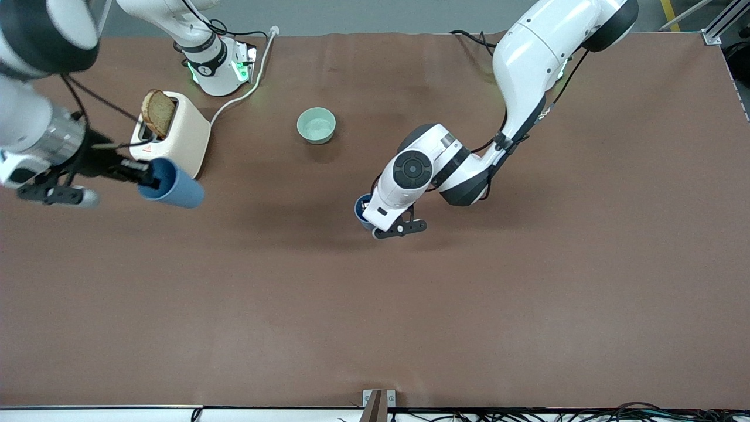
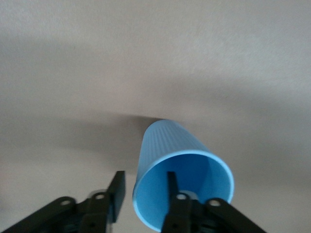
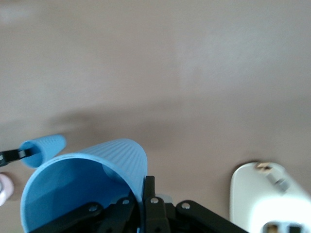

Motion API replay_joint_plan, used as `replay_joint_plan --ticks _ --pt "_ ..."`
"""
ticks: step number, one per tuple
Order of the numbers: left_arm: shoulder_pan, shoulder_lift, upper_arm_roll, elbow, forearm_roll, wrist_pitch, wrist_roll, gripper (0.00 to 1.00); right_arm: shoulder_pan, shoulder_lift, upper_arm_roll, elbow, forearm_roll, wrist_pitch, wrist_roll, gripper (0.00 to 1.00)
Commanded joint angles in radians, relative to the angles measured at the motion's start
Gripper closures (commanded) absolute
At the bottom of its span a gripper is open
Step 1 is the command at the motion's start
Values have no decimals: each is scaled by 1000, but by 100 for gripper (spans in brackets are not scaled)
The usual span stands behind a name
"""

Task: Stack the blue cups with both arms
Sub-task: 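Place the left gripper's cup mid-table while the right gripper lifts its cup, then lower the right gripper's cup into the other cup while the left gripper withdraws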

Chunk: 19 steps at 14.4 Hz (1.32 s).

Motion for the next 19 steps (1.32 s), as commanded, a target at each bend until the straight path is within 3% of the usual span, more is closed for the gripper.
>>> replay_joint_plan --ticks 1,3,6,9,14,19 --pt "9 -78 23 4 61 -40 -18 0 13 -20 132 -33 -1 14 187 99" --pt "42 -153 22 10 132 -157 -6 0 22 -9 224 -36 -2 71 285 99" --pt "122 -288 22 24 146 -287 -7 0 77 81 298 -36 -4 196 423 99" --pt "242 -399 17 24 164 -411 31 0 174 196 306 -20 -74 324 561 99" --pt "391 -532 15 22 155 -479 173 0 301 438 306 151 -204 344 748 99" --pt "512 -633 15 22 106 -557 397 0 319 490 306 151 -235 413 763 99"
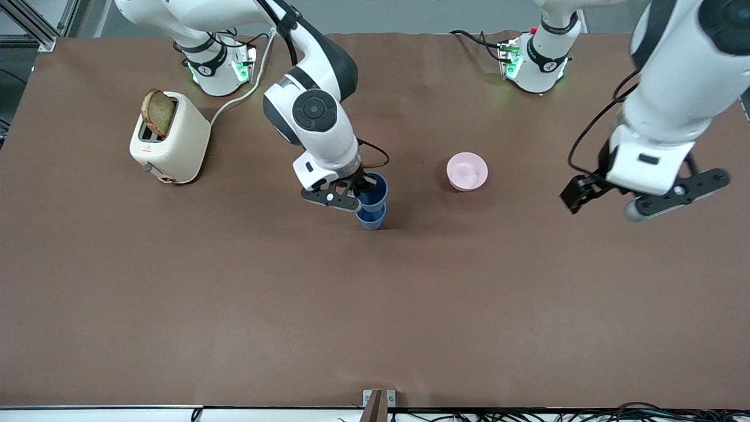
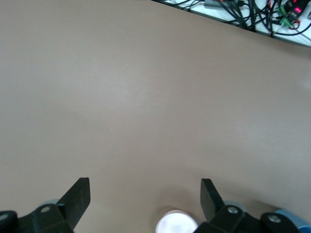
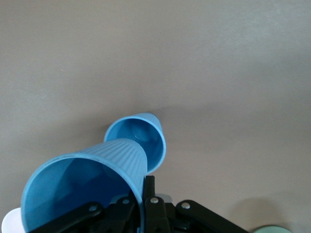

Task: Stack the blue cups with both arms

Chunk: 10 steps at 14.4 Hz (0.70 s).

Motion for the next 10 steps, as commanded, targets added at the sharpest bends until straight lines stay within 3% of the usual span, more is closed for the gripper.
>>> replay_joint_plan --ticks 1,2,4,7,8,10 --pt "78 -69 -6 -29 -71 -23 120 0 1 27 0 25 -23 3 24 99" --pt "107 -86 -8 -27 -99 -23 166 0 1 27 0 22 -20 -3 22 99" --pt "106 -132 56 -41 -151 -20 283 0 -1 26 0 16 -20 -8 21 99" --pt "-49 -181 294 -67 -199 -61 428 0 -4 26 -2 15 -26 -8 19 99" --pt "-77 -194 346 -79 -216 -65 478 0 -2 27 -2 15 -37 -6 21 99" --pt "-83 -217 379 -108 -260 -66 560 0 -7 27 -2 15 -42 -6 21 99"
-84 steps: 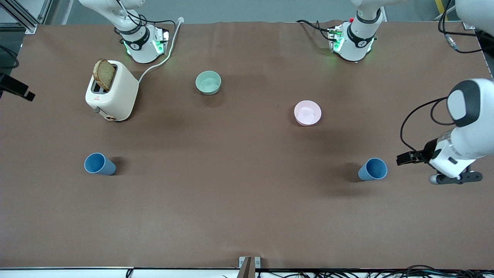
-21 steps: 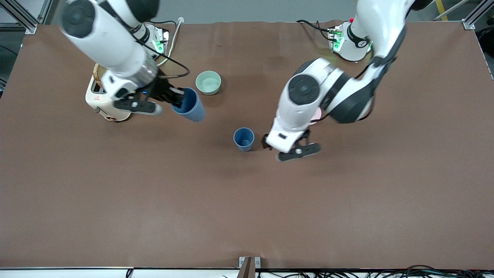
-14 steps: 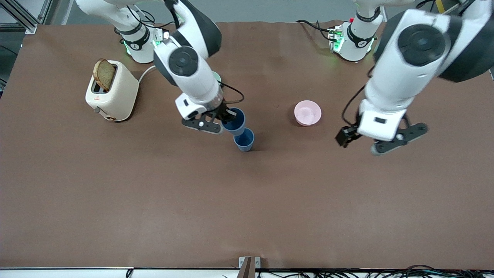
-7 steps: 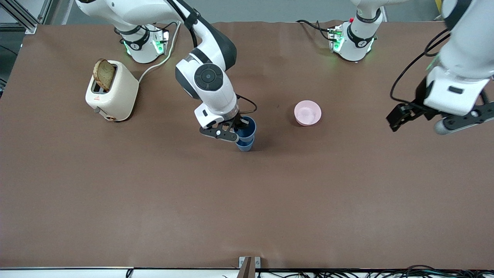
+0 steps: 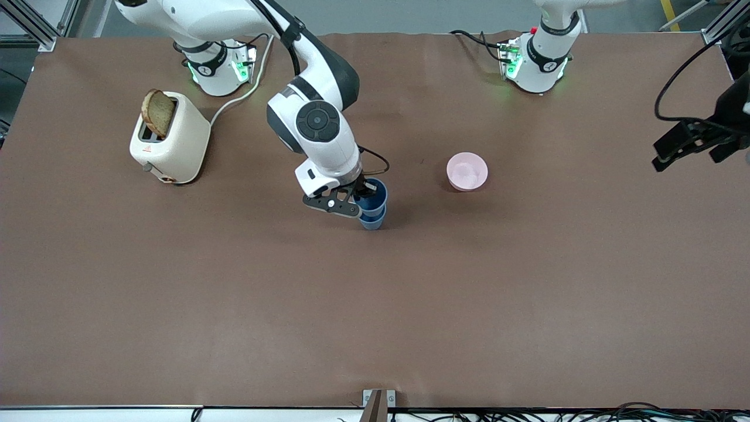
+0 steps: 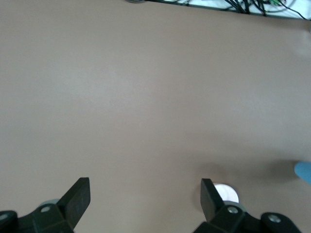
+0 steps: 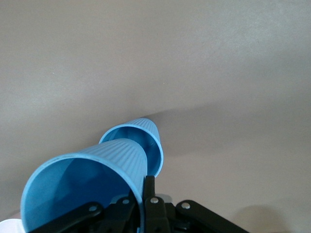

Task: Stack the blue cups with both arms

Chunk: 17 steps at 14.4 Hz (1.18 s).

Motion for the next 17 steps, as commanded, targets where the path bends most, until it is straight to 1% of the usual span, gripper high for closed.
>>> replay_joint_plan --ticks 1,2,5,6,8,9,11,14,16,17 --pt "-18 -72 33 -102 -37 -3 102 0 -5 3 5 9 -29 -2 21 99" --pt "-15 -98 33 -151 -47 3 115 0 -3 5 4 9 -35 -2 21 99" --pt "-15 -140 32 -208 -46 6 129 0 -2 12 4 8 -52 -1 22 98" --pt "-17 -142 29 -213 -46 9 129 0 0 15 4 8 -63 -2 24 98" --pt "-9 -140 -5 -211 -32 4 126 0 0 20 4 8 -65 -1 25 98" --pt "-9 -138 -10 -210 -29 4 124 0 1 23 4 8 -66 1 25 98" --pt "-11 -134 -11 -207 -6 4 123 0 1 32 4 8 -74 1 27 98" --pt "-3 -131 -7 -207 -2 6 124 0 10 48 4 8 -81 19 27 97" --pt "-4 -125 -5 -205 0 4 115 0 14 57 4 8 -81 21 27 95" --pt "-4 -125 -4 -205 6 1 113 0 14 57 4 8 -81 19 27 90"
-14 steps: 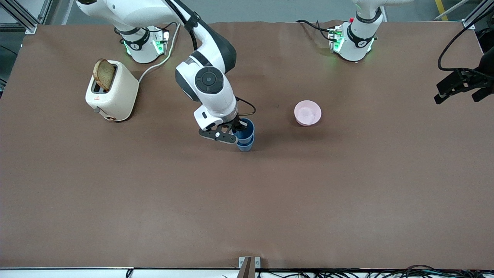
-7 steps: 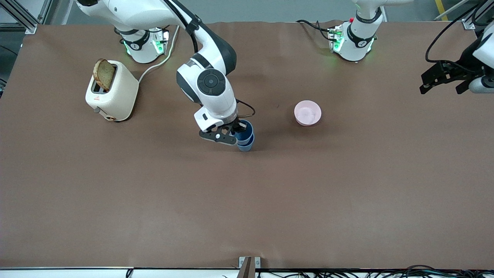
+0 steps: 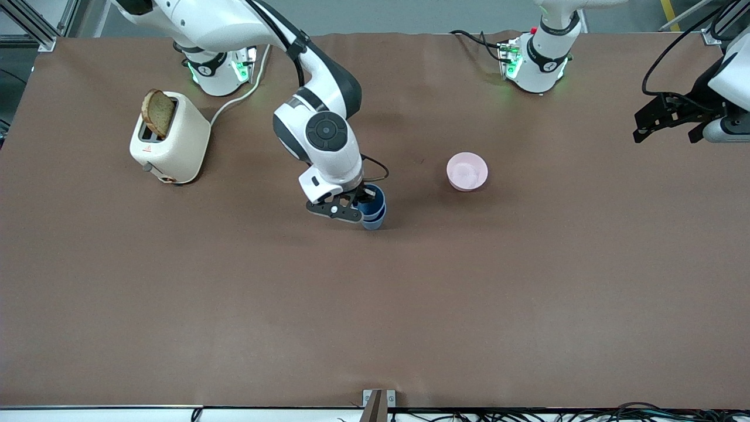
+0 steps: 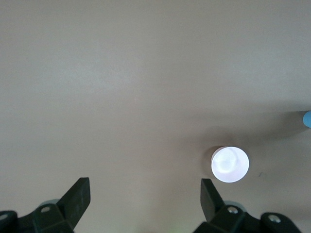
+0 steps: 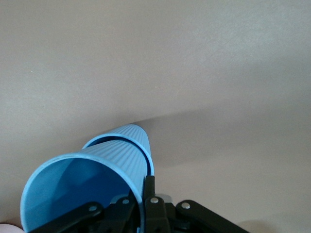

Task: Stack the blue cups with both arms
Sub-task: 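Lift the right gripper up and away from the cup stack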

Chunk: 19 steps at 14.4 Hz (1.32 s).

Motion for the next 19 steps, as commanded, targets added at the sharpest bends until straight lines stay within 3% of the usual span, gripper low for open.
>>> replay_joint_plan --ticks 1,3,6,7,9,10,13,19 --pt "2 -10 -2 -11 37 6 1 0 7 9 3 6 -27 5 27 85" --pt "2 -6 -2 -9 44 9 -2 0 8 21 3 6 -27 5 33 83" --pt "2 10 -2 12 44 10 0 0 2 15 5 8 -27 -6 37 64" --pt "2 10 -2 12 44 10 0 0 -6 9 5 9 -26 -10 36 53" --pt "2 11 -2 14 44 10 0 0 -19 -41 3 11 -26 -53 34 12" --pt "2 11 -2 12 44 15 0 0 -36 -86 2 11 -26 -97 31 0" --pt "2 14 -2 15 44 21 0 0 -133 -237 -4 12 -38 -187 27 0" --pt "2 14 -2 15 44 22 1 0 -424 -485 -3 12 -46 -381 -42 0"
